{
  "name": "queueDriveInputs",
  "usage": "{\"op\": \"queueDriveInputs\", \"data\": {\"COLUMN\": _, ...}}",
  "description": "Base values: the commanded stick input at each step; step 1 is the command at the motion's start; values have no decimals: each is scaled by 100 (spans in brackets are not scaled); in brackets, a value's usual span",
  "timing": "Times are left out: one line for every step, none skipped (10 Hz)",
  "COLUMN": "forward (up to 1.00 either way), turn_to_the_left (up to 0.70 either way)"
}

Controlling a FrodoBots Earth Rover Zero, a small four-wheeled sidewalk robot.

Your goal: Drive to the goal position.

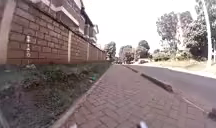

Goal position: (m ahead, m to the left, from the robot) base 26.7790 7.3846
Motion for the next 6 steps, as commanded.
{"op": "queueDriveInputs", "data": {"forward": 0, "turn_to_the_left": 0}}
{"op": "queueDriveInputs", "data": {"forward": 0, "turn_to_the_left": 0}}
{"op": "queueDriveInputs", "data": {"forward": 0, "turn_to_the_left": 0}}
{"op": "queueDriveInputs", "data": {"forward": 0, "turn_to_the_left": 0}}
{"op": "queueDriveInputs", "data": {"forward": 0, "turn_to_the_left": 0}}
{"op": "queueDriveInputs", "data": {"forward": 0, "turn_to_the_left": -1}}
